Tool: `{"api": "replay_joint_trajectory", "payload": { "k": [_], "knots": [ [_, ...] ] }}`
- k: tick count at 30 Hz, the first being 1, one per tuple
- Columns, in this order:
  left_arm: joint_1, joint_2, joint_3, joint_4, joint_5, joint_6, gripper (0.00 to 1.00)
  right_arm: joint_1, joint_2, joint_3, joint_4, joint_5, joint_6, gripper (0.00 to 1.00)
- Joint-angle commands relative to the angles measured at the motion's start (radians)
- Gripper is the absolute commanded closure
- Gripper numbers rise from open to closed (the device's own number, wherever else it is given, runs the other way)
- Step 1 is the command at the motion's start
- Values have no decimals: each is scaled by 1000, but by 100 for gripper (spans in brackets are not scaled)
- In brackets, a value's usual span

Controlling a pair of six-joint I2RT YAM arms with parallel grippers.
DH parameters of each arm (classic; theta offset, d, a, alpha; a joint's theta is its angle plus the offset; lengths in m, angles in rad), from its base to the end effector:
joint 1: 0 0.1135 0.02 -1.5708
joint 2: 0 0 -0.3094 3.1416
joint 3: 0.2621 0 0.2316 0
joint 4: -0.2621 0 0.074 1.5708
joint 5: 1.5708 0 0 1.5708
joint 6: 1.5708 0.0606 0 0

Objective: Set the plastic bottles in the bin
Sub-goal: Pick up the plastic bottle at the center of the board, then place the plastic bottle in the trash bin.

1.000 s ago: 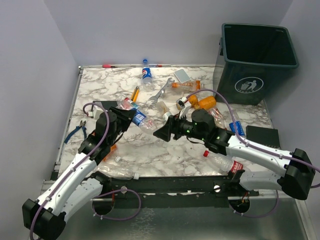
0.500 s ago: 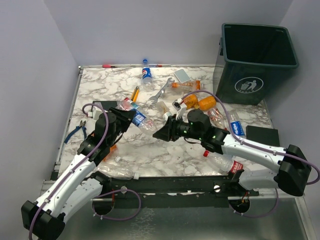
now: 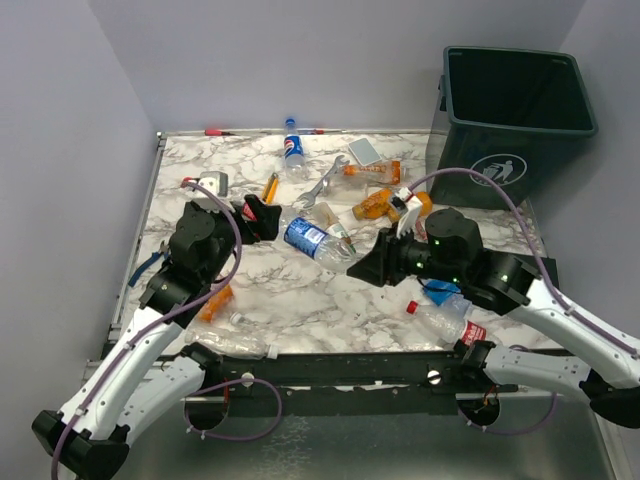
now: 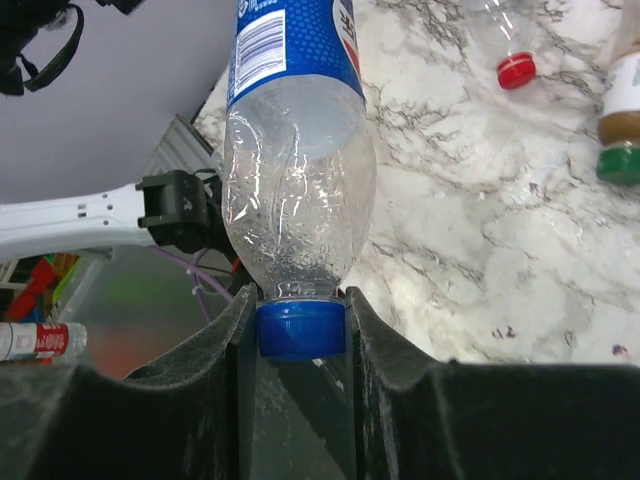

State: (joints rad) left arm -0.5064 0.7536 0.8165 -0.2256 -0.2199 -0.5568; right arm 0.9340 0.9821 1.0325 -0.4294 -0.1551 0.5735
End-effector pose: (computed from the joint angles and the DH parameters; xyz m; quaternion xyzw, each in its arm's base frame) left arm 0.1334 -0.0589 0.3776 -0.0901 0.7556 -0.2541 0.5970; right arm 0.1072 0.1607 0.3925 -0.1907 0.8040 0.4297 0.3641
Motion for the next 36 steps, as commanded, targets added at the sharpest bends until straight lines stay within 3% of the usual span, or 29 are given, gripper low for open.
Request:
{"api": "replay_joint_trajectory", "payload": {
  "k": [1,4,10,21,29,36],
  "knots": [
    [-43,-28,7,63,375,676,1,0,-24,101,-405,36,-61,99],
    [-117,-73,-59,67,535,954,1,0,-15,150,-516,28,-67,99],
    [-222,6,-12,-122,471,1215,1,-1,39,244,-643,138,-109,99],
    [-584,84,-11,-187,146,1346,1,-6,225,445,-630,25,-235,100],
    [-602,114,-58,-48,-23,1470,3,-6,268,496,-643,-106,-281,100],
    [-601,84,-123,84,-82,1541,2,-6,253,502,-672,-152,-292,100]
  ]
}}
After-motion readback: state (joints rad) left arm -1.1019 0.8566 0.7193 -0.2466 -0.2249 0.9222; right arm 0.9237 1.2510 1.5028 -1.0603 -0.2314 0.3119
